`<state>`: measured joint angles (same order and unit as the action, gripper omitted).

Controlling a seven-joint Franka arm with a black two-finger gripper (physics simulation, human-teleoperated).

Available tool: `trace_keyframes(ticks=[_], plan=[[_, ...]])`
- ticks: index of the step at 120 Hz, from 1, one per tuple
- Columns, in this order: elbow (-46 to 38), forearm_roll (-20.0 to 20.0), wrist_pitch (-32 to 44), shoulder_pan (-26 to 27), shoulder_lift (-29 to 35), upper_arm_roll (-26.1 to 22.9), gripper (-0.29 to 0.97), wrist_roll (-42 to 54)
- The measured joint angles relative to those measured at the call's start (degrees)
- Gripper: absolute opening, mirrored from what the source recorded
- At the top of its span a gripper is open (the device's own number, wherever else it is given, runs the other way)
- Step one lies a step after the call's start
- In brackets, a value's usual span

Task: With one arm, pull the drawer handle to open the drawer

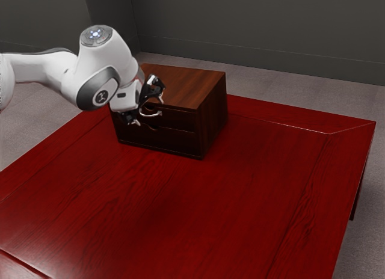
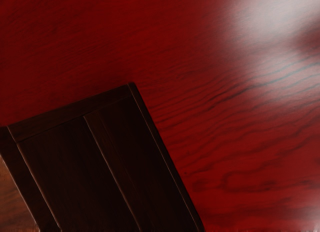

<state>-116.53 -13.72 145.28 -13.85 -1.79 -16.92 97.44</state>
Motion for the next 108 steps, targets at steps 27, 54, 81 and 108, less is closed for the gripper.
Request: trace_keyframes(ticks=[27,54,81,108], plan=[[0.13,-1.71,6.73,-2.0,-4.05,0.01,0.68,-0.29],[0.47,-3.03,11.43,-4.17,-7.76,0.08,0.68,-0.49],[1.97,-3.28,13.92,-4.55,-10.55,0.55,0.68,-0.61],[2.41,-3.32,14.83,-6.25,-11.89,0.6,0.68,-0.68]])
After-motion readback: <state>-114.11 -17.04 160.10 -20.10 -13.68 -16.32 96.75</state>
